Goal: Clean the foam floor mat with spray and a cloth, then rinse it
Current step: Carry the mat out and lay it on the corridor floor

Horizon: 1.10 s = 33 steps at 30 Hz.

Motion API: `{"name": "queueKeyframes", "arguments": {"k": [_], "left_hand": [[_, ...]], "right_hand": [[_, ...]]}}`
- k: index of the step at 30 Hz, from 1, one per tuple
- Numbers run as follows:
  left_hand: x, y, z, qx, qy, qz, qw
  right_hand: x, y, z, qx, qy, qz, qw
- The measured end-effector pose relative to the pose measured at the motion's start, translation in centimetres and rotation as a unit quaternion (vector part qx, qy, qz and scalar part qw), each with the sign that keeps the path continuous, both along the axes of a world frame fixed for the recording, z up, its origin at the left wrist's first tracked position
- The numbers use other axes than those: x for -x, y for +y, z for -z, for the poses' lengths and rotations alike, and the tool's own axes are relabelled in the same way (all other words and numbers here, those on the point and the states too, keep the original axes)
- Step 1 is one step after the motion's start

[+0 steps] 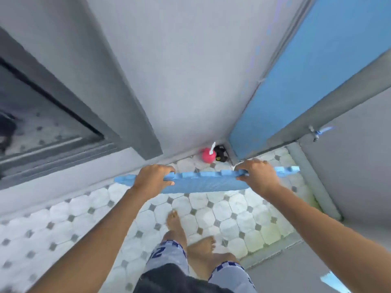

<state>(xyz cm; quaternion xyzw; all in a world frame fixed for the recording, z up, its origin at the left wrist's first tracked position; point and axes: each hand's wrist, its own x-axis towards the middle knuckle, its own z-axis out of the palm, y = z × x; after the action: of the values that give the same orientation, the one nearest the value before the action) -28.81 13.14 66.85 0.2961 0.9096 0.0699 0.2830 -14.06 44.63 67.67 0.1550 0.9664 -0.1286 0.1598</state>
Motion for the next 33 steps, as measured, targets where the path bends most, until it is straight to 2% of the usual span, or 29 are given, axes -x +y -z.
{"name": "queueKeyframes", "arguments": {"k": [4, 7, 11, 15, 18, 24, 28, 33], "left_hand": [[-0.5, -12.8, 0.1, 0.005, -0.017, -0.153, 0.988], [-3.9, -21.8, 1.6, 0.016, -0.050, -0.268, 0.962], [-11.3, -30.6, 4.2, 0.007, -0.074, -0.408, 0.910], [-18.9, -35.5, 7.1, -0.009, -0.095, -0.530, 0.843], [-23.0, -37.6, 9.5, -0.015, -0.102, -0.606, 0.789], [-27.2, -41.6, 15.8, -0.025, -0.099, -0.697, 0.709], [-28.4, -44.6, 20.1, -0.042, -0.096, -0.730, 0.676], [-29.2, -50.7, 24.7, -0.052, -0.059, -0.772, 0.631]], "right_hand": [[8.3, -10.3, -0.5, 0.003, 0.013, -0.141, 0.990], [13.1, -18.8, 0.9, 0.008, -0.011, -0.267, 0.964], [16.7, -30.1, 4.1, -0.002, -0.050, -0.424, 0.904], [17.8, -40.2, 6.9, -0.003, -0.100, -0.525, 0.845], [18.1, -46.3, 9.6, -0.008, -0.117, -0.587, 0.801], [18.6, -57.3, 15.5, -0.010, -0.125, -0.687, 0.716], [18.7, -63.1, 19.5, -0.006, -0.117, -0.716, 0.688], [19.0, -72.0, 23.1, 0.004, -0.094, -0.733, 0.674]]}}
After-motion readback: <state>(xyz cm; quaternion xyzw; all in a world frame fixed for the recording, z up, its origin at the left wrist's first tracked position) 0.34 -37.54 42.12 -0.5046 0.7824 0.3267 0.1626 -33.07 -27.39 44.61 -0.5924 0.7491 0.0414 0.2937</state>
